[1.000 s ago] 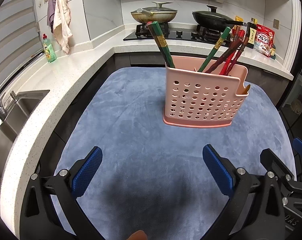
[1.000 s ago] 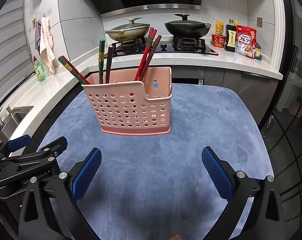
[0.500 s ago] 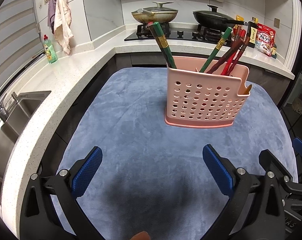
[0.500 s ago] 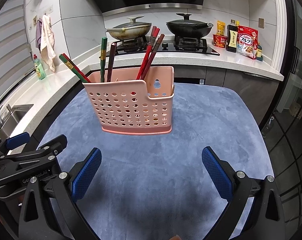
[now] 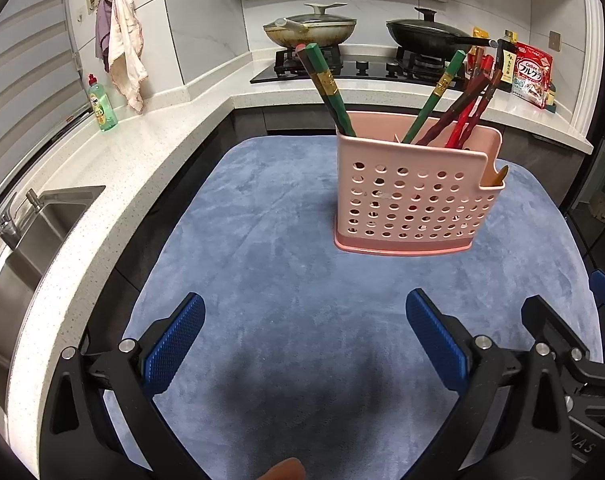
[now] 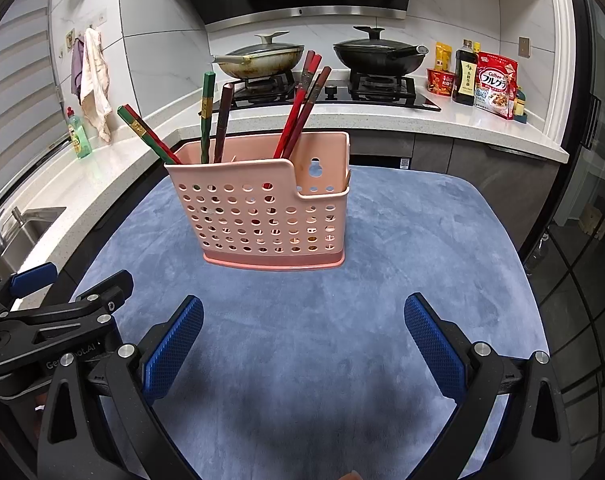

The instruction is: Organize utensils

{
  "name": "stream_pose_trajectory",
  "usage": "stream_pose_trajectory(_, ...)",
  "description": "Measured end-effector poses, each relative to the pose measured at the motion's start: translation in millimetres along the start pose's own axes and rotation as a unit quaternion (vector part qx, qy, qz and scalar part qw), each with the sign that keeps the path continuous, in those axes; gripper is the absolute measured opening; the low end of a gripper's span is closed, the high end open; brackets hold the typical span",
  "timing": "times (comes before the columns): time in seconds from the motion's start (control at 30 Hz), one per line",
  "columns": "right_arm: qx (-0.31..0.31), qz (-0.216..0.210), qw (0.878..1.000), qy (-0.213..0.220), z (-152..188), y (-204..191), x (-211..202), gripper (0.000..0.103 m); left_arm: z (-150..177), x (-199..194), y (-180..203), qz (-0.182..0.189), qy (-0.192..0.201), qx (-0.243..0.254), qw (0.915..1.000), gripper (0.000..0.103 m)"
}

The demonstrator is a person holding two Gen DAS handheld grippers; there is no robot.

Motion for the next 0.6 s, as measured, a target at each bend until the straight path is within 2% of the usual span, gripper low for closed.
stream_pose_trajectory(0.6, -0.003, 0.006, 1.000, -0.002, -2, 4, 11, 0.097, -4, 5, 2, -0.008, 0.008, 0.011, 0.9999, 0.096)
Point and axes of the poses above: each gripper's, at about its wrist camera, not at the fingertips, and x roughly the way its jaws point, y to its right, z to its underside, the point moved 6 cm from there along x, roughly the way its jaws point, and after that the axes turned 12 degrees about y, right-handed, at the moved point
